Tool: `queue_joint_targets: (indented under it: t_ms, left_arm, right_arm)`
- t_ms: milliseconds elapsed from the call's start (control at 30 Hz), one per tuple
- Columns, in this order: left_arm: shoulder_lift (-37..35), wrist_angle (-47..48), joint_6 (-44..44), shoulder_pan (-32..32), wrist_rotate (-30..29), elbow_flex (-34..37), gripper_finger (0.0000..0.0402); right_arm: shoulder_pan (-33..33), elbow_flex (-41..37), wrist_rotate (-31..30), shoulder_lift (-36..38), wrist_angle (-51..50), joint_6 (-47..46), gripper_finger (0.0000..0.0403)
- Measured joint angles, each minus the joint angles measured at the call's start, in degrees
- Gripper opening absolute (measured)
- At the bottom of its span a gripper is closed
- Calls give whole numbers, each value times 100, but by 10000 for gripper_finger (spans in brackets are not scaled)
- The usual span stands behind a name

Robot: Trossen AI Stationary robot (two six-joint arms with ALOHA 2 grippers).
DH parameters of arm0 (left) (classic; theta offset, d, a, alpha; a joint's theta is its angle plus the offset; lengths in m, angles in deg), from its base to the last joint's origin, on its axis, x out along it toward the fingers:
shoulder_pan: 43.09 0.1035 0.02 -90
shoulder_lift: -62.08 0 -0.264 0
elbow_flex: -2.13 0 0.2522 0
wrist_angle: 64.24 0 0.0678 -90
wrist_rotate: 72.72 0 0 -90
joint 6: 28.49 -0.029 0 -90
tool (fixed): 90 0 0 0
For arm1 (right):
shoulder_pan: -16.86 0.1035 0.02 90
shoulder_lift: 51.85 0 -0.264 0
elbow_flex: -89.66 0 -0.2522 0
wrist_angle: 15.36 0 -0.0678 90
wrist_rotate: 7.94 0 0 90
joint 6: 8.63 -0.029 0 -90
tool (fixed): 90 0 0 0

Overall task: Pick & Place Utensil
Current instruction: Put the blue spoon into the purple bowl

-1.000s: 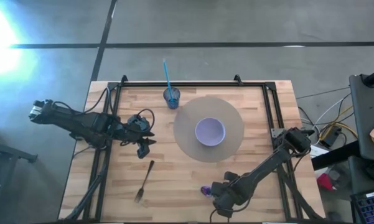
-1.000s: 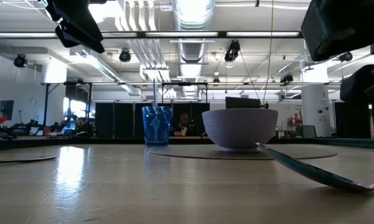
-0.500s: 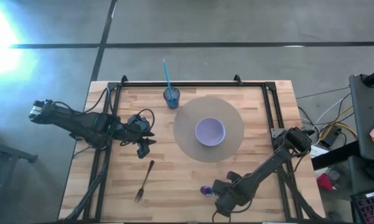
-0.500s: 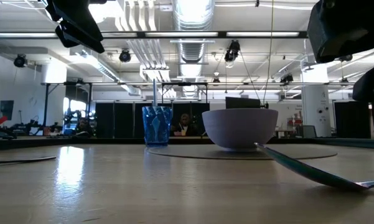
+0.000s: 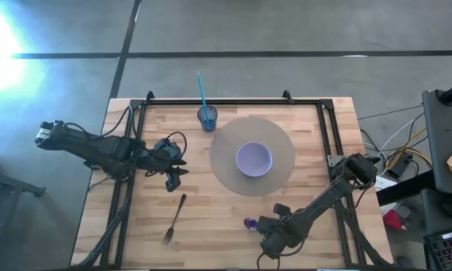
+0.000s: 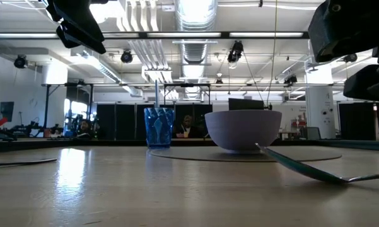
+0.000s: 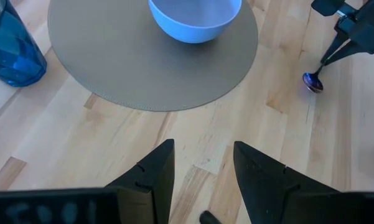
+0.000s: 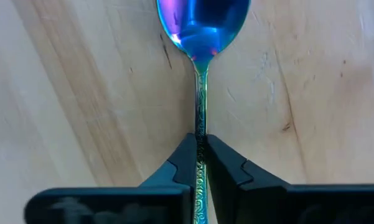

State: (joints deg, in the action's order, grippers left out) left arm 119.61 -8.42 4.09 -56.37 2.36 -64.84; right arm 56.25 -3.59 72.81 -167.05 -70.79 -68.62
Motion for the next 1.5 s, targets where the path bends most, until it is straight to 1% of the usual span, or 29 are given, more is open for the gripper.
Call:
queue_joint_targets:
  t_ms: [633,900,1233,1500]
  left_arm:
    - [-2,5,-2,1,55,0,156]
    - [-2,8,-2,1,66,0,156]
    - [-2,10,-1,1,93,0,156]
    - [-2,2,87,0,236,0,156]
  right_arm:
    - [-4,39,5,144,-19,893,11]
    - [-20,28,-74,221,-54,987,11]
    - [-11,39,16,241,6,1094,11]
    - [-7,50,30,535,36,1284,11]
